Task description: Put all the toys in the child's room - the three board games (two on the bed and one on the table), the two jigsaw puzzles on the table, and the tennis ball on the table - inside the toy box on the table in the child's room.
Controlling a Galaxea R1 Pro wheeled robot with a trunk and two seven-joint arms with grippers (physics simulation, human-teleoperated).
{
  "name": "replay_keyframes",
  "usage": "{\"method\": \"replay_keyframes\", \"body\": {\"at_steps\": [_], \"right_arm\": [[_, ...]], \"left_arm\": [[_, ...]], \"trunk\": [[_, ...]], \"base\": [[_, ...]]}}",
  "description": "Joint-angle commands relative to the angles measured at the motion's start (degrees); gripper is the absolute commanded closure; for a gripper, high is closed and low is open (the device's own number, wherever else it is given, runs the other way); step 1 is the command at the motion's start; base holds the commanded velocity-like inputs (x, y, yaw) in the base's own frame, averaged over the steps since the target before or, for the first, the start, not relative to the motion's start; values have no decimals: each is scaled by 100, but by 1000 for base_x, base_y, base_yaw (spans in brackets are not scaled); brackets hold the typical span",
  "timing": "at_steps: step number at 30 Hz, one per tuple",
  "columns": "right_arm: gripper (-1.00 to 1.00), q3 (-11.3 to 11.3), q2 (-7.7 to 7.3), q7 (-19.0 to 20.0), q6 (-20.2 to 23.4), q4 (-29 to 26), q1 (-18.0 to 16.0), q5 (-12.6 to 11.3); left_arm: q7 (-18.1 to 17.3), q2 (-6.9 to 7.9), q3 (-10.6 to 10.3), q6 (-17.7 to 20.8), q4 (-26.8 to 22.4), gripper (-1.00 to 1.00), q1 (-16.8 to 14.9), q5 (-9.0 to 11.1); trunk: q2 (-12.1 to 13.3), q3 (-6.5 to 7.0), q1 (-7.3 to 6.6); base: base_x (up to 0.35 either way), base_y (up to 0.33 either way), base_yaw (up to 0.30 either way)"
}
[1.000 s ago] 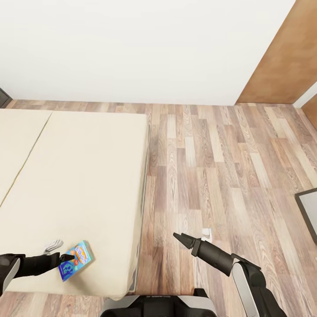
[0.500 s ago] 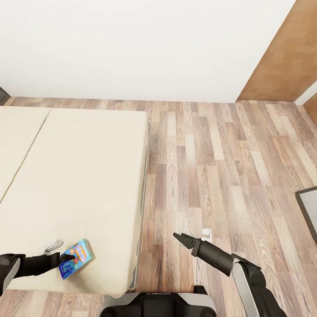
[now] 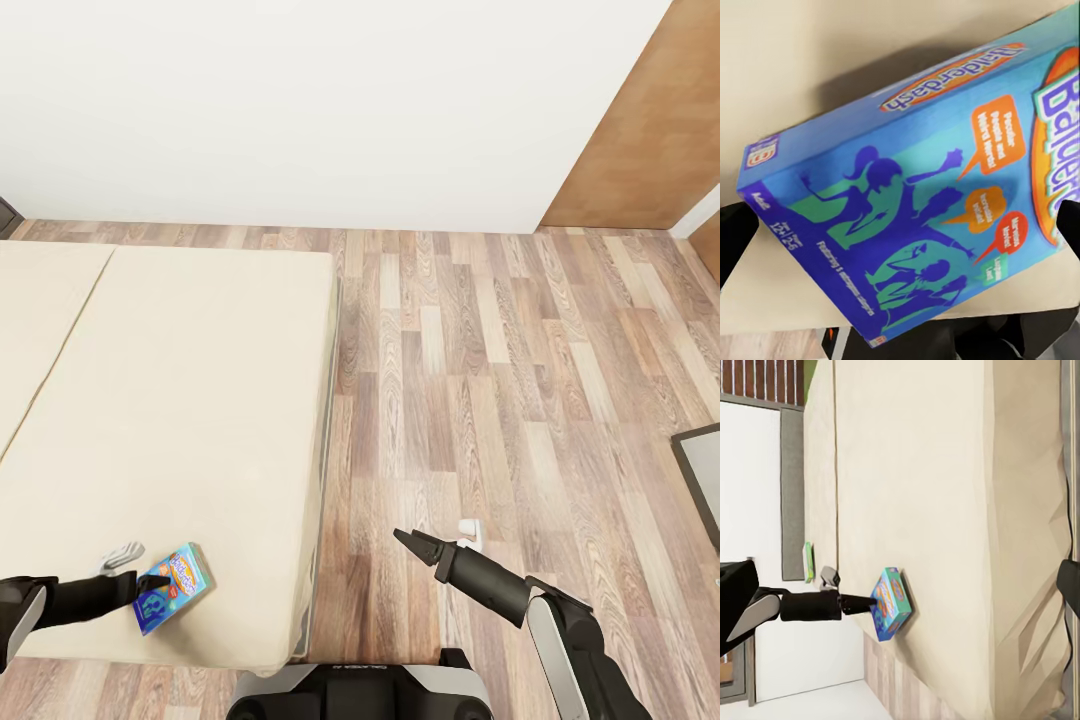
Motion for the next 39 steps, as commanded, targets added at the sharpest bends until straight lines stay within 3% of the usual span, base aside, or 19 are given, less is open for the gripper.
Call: {"method": "replay_keyframes", "body": {"at_steps": [1, 8, 22, 30, 39], "right_arm": [[-100, -11, 5, 11, 37, 0, -2, -19], [-100, -11, 8, 8, 37, 1, -2, -18], [-100, -11, 10, 7, 37, 1, -2, -18], [-100, -11, 5, 7, 37, 1, -2, -18], [-100, -11, 8, 7, 37, 1, -2, -18]], "left_arm": [[-25, -4, 27, 29, -2, -100, -2, -9], [-50, -23, 27, -44, -2, -100, -2, -2], [-142, -228, 18, -244, -26, -100, -2, 0], [-667, -316, 10, -254, -40, -100, -2, -7], [-767, -395, 1, -261, -56, -100, -2, -9]], "trunk": [[-3, -3, 1], [-3, -3, 1], [-3, -3, 1], [-3, -3, 1], [-3, -3, 1]], "base": [[0, 0, 0], [0, 0, 0], [0, 0, 0], [0, 0, 0], [0, 0, 0]]}}
